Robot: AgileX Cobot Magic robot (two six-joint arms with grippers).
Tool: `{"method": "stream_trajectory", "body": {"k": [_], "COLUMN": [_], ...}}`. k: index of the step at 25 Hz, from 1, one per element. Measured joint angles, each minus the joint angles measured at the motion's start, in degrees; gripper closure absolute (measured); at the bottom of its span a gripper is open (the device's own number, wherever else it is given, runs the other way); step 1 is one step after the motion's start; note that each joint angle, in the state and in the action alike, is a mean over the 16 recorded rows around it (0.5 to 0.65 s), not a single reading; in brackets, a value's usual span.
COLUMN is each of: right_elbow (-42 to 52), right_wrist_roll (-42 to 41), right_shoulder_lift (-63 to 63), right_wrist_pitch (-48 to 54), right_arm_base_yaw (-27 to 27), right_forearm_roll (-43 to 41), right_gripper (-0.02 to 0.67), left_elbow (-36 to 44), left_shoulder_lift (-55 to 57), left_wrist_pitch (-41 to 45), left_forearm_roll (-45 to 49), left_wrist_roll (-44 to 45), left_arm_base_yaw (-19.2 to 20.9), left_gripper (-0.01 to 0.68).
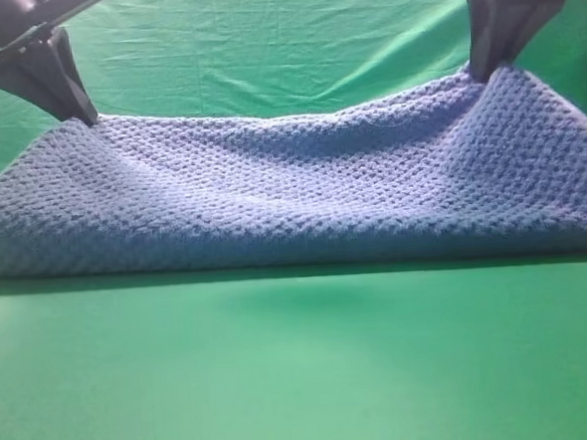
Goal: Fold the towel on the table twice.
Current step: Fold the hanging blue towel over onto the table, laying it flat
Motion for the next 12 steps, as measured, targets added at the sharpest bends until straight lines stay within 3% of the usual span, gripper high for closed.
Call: {"method": "stream_trajectory", "body": {"k": [8,12], "right_elbow": [-3.53,-4.07], "right_wrist_roll": [-0.15,-0.17], "right_shoulder_lift": [6.09,7.54], "right_wrist_pitch": [-2.97,-3.97], "right_arm_base_yaw": [-1.03,-1.11], "right_forearm_roll": [-0.05,-0.08], "right_gripper": [0.649,0.63], "left_elbow": [-1.89,-2.04], "left_shoulder_lift": [4.59,6.04], "left_wrist_pitch": [-3.68,-4.46], "left_forearm_roll": [-9.89,-14.56], "left_wrist_roll": [11.59,17.54], "left_arm_base_yaw": [0.0,0.0], "left_gripper": [0.662,0.611]}}
